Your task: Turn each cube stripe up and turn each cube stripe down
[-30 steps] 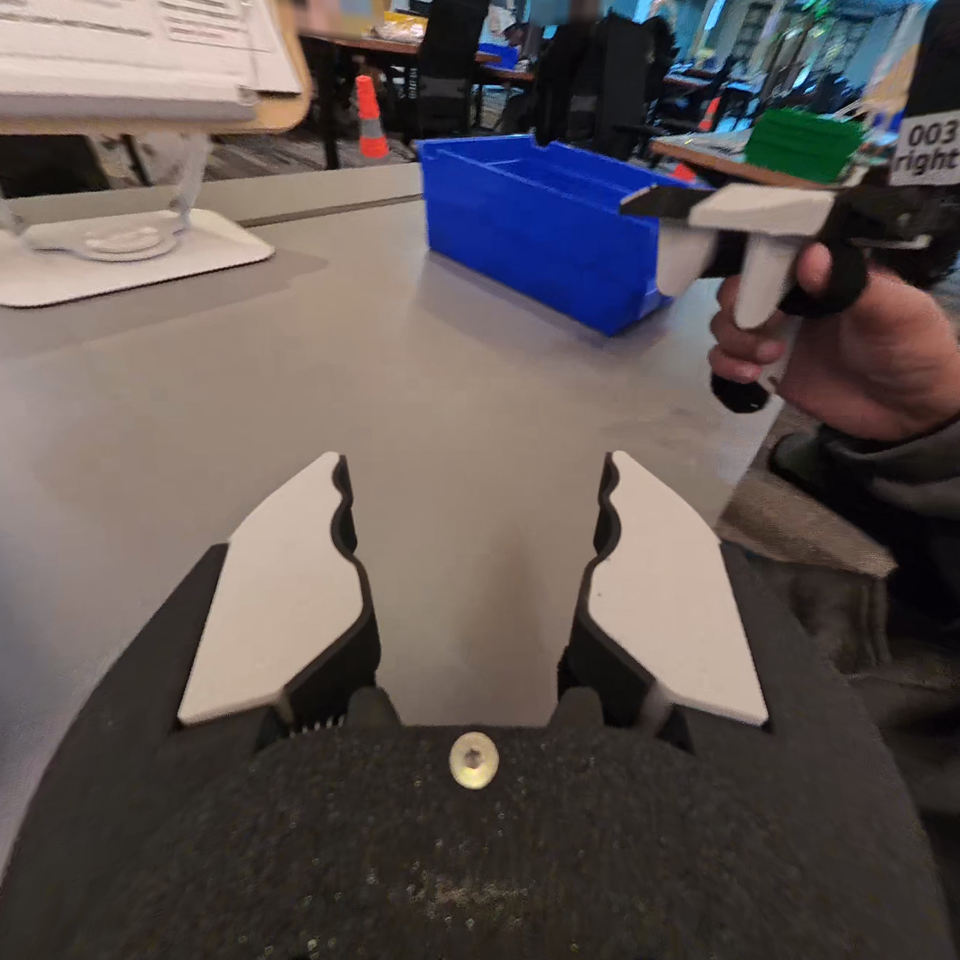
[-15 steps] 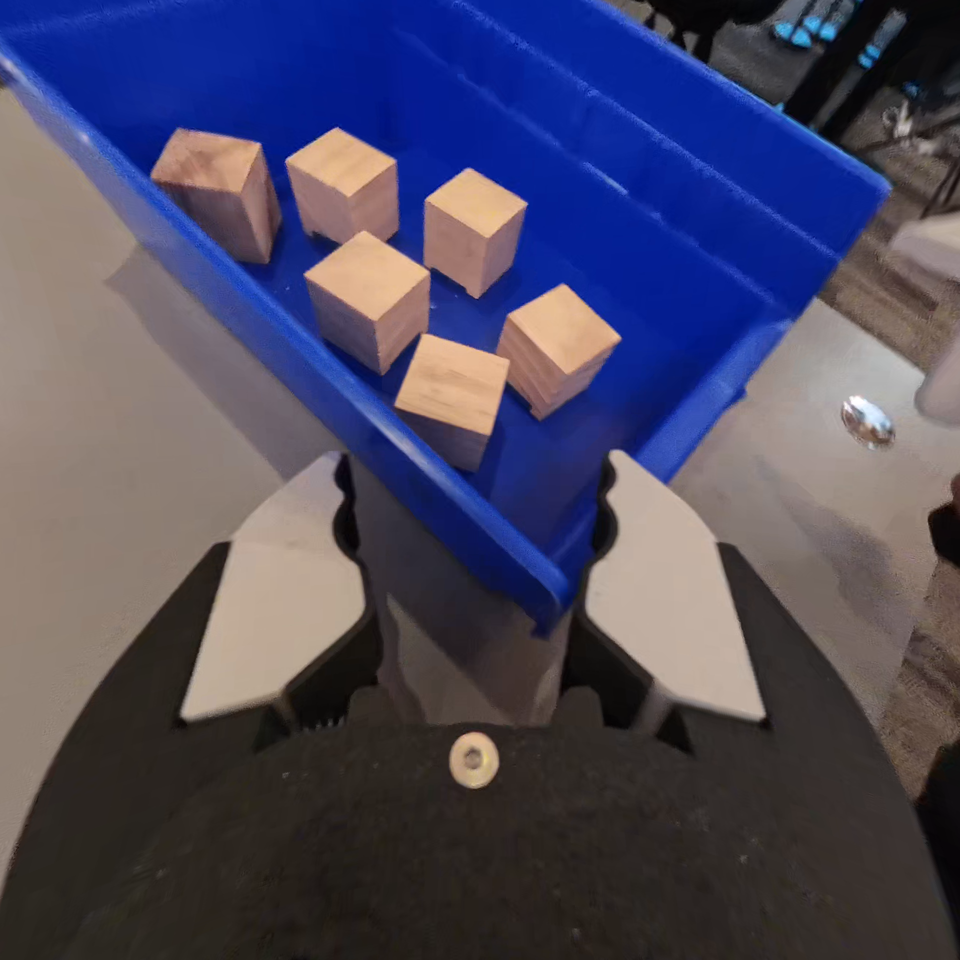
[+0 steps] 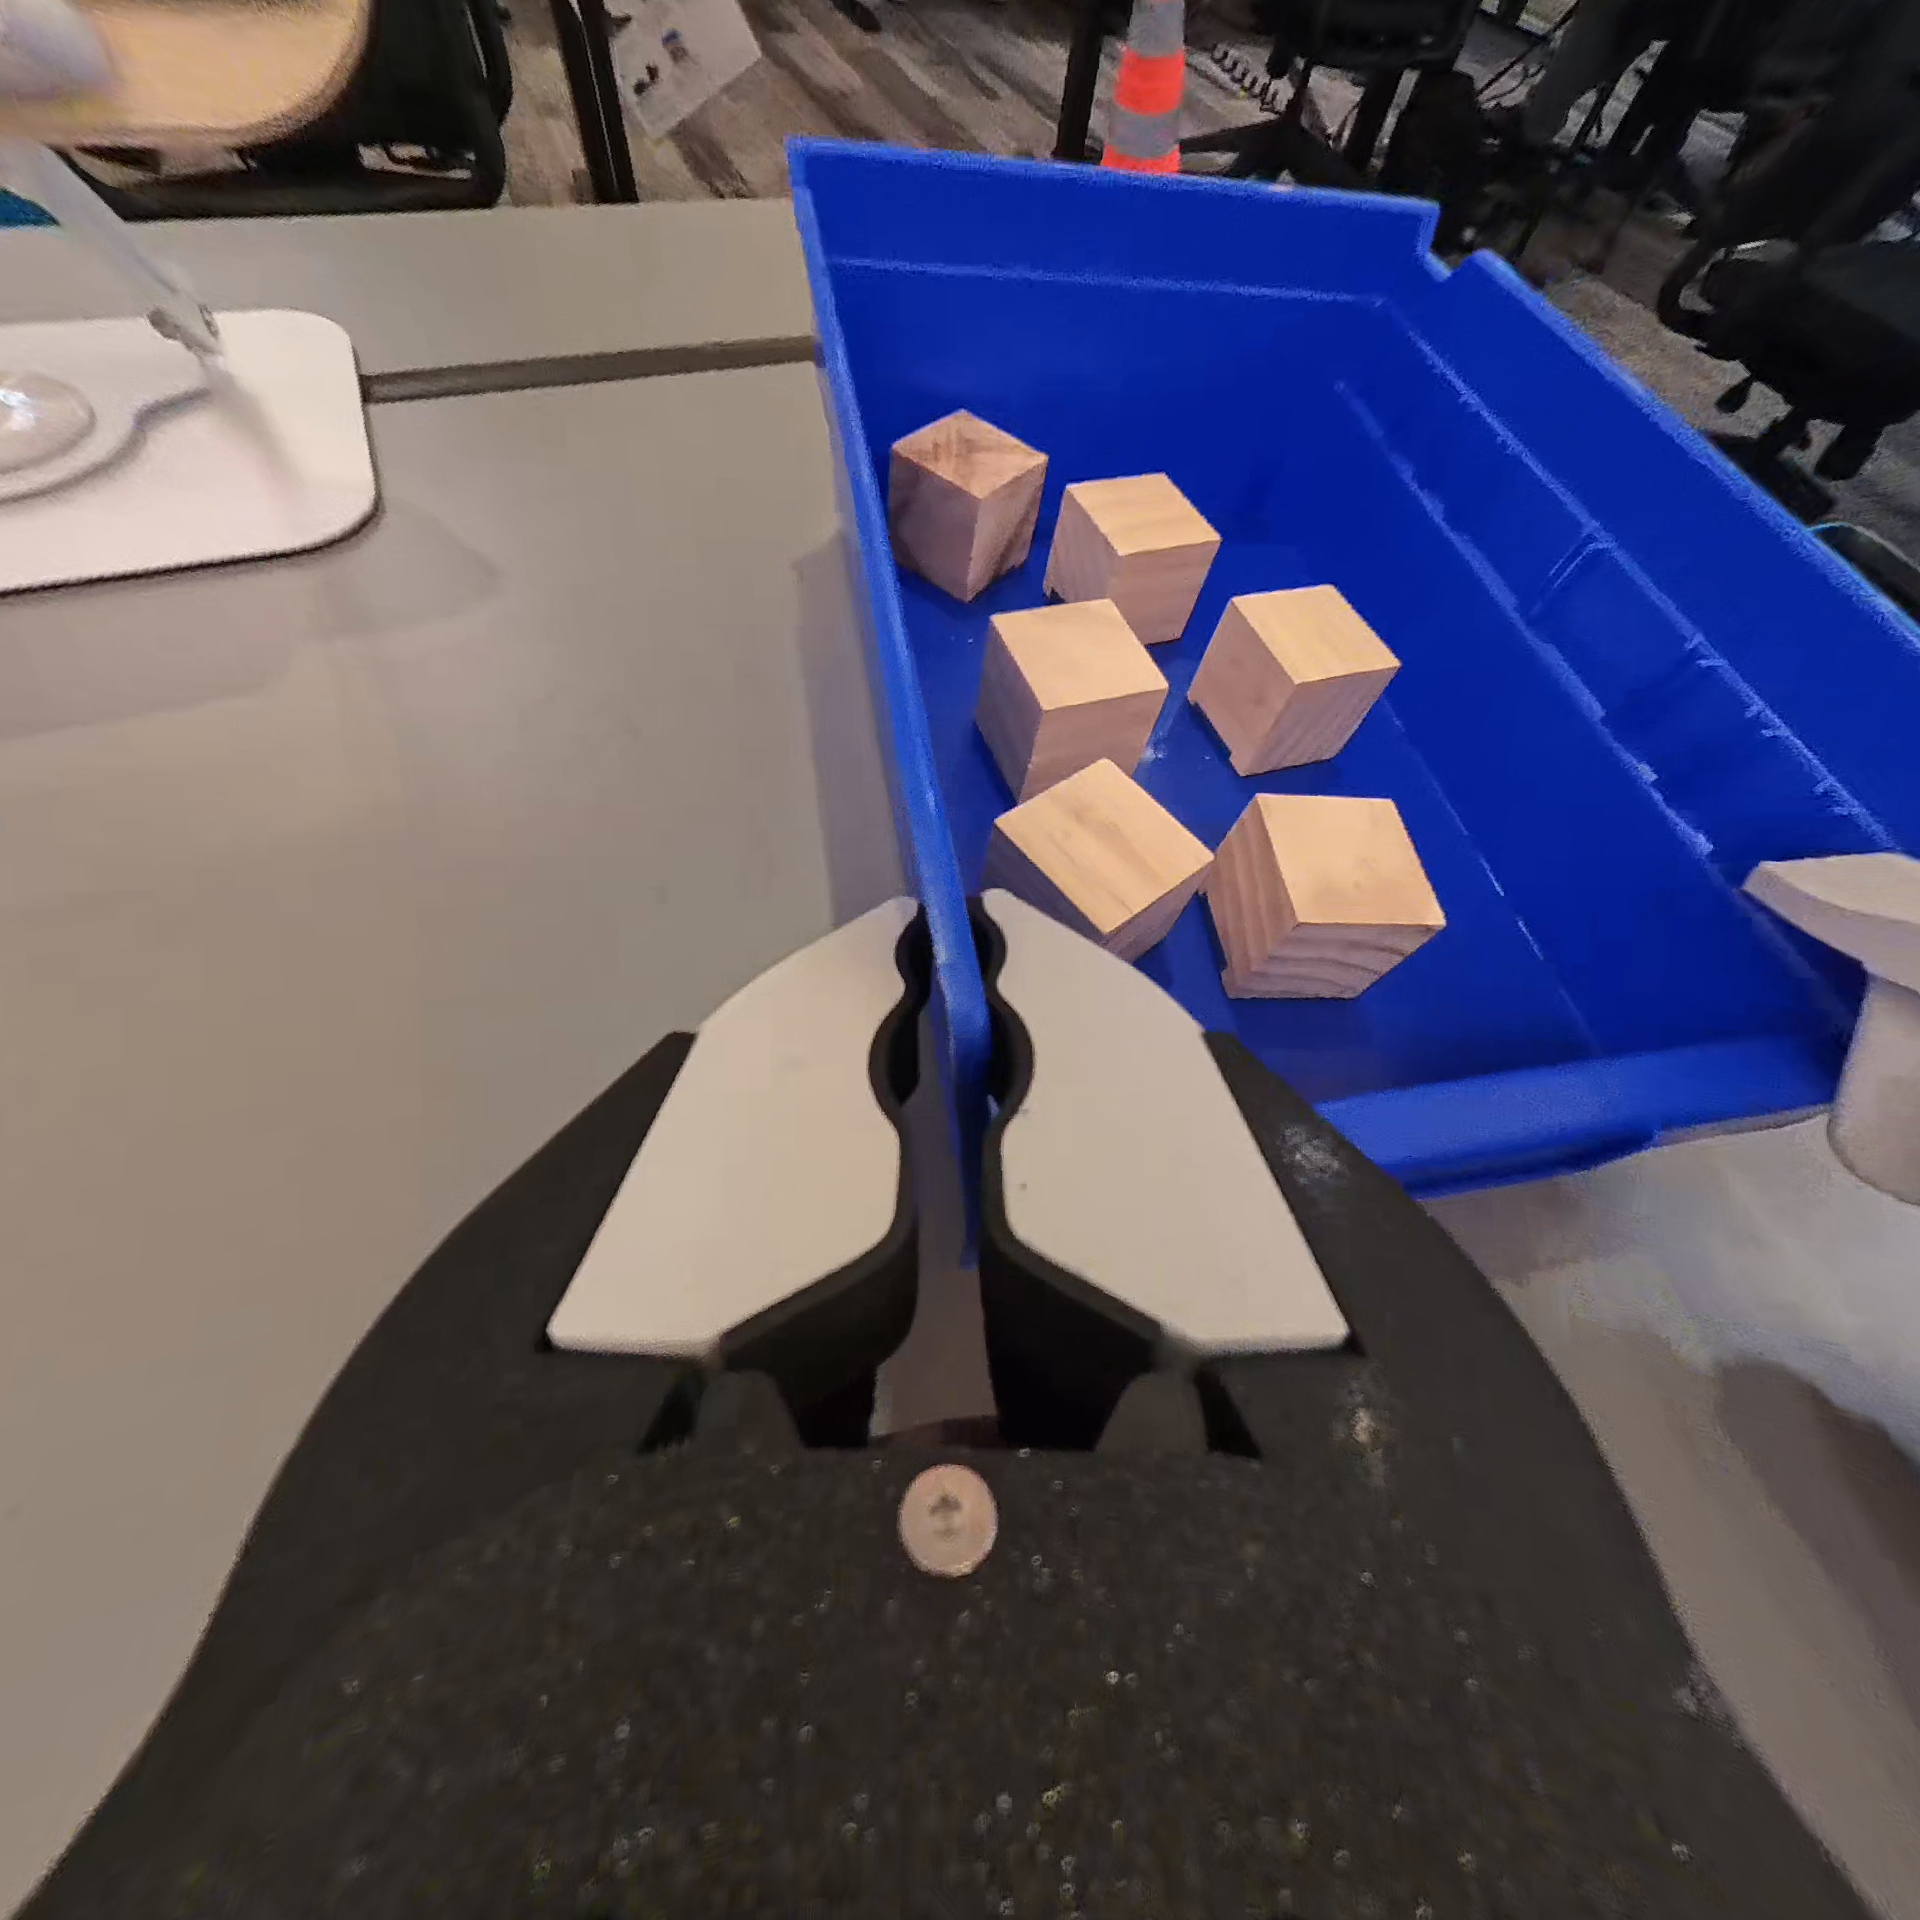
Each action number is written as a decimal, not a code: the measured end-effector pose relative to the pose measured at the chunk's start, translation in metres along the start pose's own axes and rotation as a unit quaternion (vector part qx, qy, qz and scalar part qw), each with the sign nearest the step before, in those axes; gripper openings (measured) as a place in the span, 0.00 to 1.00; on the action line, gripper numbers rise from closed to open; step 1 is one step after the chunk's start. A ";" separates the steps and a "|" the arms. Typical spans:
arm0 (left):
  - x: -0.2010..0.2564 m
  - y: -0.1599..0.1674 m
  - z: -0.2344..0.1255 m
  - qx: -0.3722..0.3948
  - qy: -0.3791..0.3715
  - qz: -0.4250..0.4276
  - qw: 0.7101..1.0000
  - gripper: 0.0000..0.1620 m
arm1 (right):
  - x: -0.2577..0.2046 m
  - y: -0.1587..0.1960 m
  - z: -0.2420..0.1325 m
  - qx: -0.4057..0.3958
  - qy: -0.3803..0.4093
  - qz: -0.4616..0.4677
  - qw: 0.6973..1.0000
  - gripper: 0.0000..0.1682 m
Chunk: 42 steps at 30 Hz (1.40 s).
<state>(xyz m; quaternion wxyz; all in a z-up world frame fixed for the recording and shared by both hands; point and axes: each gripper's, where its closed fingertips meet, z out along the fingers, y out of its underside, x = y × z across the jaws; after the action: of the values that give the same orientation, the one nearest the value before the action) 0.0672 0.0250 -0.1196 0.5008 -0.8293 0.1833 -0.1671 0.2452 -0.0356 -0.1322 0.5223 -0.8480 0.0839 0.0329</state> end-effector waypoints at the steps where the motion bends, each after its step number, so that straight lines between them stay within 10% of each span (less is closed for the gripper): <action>1: -0.002 -0.002 -0.005 0.006 -0.005 0.008 1.000 0.03 | -0.001 0.001 -0.002 -0.004 0.019 -0.003 1.000 0.03; 18: -0.240 0.018 -0.172 0.077 -0.186 -0.065 0.977 0.01 | -0.283 0.009 0.008 0.016 -0.135 -0.115 0.984 0.03; 27: -0.292 0.055 -0.184 0.052 -0.190 -0.089 0.976 0.03 | -0.340 0.035 0.022 -0.021 -0.196 -0.121 0.973 0.07; 31: -0.262 0.041 -0.204 0.093 -0.014 -0.190 0.977 0.43 | -0.328 0.027 0.007 0.031 -0.251 -0.097 0.963 0.26; 35: -0.259 0.000 -0.280 0.216 0.083 -0.154 0.961 0.54 | -0.318 0.023 -0.045 0.136 -0.301 -0.164 0.930 0.32; 42: -0.461 0.045 -0.355 0.149 -0.253 -0.001 0.956 0.49 | -0.341 0.047 -0.109 0.240 -0.313 -0.293 0.871 0.40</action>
<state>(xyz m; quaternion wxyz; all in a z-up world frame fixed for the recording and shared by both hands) -0.5065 -0.0503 -0.0453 0.6487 -0.7603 0.0228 0.0224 -0.1021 -0.1163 -0.0756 0.6941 -0.6278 -0.3307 0.1212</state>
